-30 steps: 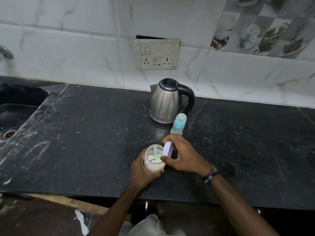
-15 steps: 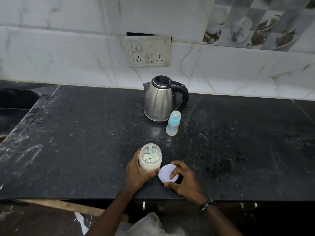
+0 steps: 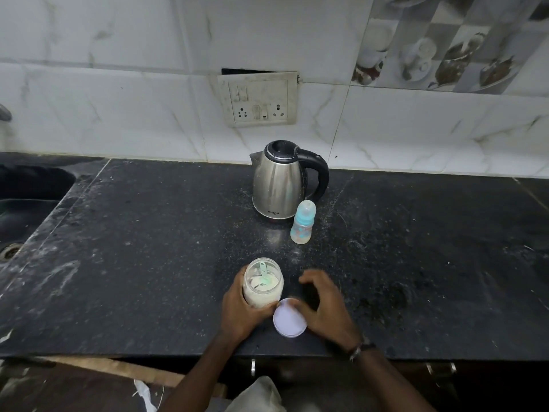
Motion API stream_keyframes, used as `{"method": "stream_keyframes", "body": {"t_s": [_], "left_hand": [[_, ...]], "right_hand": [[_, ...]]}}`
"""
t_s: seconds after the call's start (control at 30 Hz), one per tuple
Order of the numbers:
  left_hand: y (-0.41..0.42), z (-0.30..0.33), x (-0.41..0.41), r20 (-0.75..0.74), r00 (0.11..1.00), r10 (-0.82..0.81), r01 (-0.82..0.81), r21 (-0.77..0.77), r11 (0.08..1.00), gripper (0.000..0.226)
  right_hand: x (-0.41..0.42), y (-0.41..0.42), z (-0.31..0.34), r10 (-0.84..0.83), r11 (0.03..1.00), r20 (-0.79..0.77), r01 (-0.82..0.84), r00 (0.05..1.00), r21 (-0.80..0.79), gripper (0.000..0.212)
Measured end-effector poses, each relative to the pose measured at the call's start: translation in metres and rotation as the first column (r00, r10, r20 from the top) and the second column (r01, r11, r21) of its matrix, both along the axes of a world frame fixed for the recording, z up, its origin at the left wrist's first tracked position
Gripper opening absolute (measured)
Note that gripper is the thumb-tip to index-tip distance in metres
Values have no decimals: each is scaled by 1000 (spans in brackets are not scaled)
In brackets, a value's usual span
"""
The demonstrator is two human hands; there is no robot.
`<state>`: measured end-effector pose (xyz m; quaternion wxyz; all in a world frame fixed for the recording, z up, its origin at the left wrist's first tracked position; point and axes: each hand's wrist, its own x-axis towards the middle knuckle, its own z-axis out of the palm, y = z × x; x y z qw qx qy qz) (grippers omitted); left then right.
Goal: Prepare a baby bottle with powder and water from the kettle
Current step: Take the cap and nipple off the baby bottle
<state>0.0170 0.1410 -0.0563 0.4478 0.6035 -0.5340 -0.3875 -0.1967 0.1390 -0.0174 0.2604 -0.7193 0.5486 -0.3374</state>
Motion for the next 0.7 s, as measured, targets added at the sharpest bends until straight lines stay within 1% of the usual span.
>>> {"method": "stream_keyframes", "body": {"t_s": [0.07, 0.1, 0.17, 0.2, 0.27, 0.33, 0.37, 0.43, 0.5, 0.6, 0.7], "left_hand": [[0, 0, 0, 7, 1000, -1, 1, -1, 1000, 95], [0, 0, 0, 7, 1000, -1, 1, -3, 1000, 96], [0, 0, 0, 1, 1000, -2, 2, -1, 1000, 101], [0, 0, 0, 0, 1000, -3, 3, 2, 1000, 103], [1, -1, 1, 2, 1000, -6, 6, 14, 1000, 108], [1, -3, 2, 6, 1000, -7, 7, 26, 1000, 115], [1, -4, 2, 10, 1000, -6, 6, 28, 1000, 119], [2, -3, 3, 22, 1000, -11, 10, 32, 999, 128], [3, -3, 3, 27, 999, -17, 16, 34, 999, 133], [9, -4, 4, 19, 1000, 7, -8, 30, 1000, 134], [17, -10, 5, 36, 997, 69, -68, -29, 997, 132]], "right_hand": [[-2, -30, 22, -145, 984, 27, 147, 989, -105, 36], [-4, -47, 33, -213, 968, 23, 215, 977, -129, 38], [-6, -84, 54, -306, 948, -36, 300, 951, -104, 55], [-6, -101, 64, -315, 949, -84, 311, 945, -59, 67], [-4, -130, 78, -278, 955, -180, 291, 944, 52, 90], [1, -147, 85, -229, 954, -250, 268, 941, 134, 104], [5, -153, 86, -212, 953, -274, 261, 938, 155, 106], [10, -158, 84, -190, 951, -300, 252, 935, 182, 104], [12, -160, 78, -189, 946, -313, 258, 931, 196, 97], [12, -156, 73, -194, 950, -340, 262, 920, 170, 82], [7, -139, 76, -169, 955, -375, 246, 911, 167, 75]]}}
